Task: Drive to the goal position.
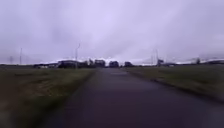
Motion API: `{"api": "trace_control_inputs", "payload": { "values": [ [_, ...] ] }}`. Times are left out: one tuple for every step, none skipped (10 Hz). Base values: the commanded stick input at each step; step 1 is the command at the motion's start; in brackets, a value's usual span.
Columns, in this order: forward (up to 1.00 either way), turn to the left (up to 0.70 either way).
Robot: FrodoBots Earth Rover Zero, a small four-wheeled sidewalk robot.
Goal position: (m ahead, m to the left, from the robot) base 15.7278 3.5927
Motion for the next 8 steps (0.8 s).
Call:
{"api": "trace_control_inputs", "payload": {
  "values": [
    [1.0,0.0],
    [1.0,0.0],
    [1.0,0.0],
    [1.0,0.0],
    [1.0,0.0],
    [1.0,0.0],
    [1.0,0.0],
    [1.0,0.0]
  ]
}}
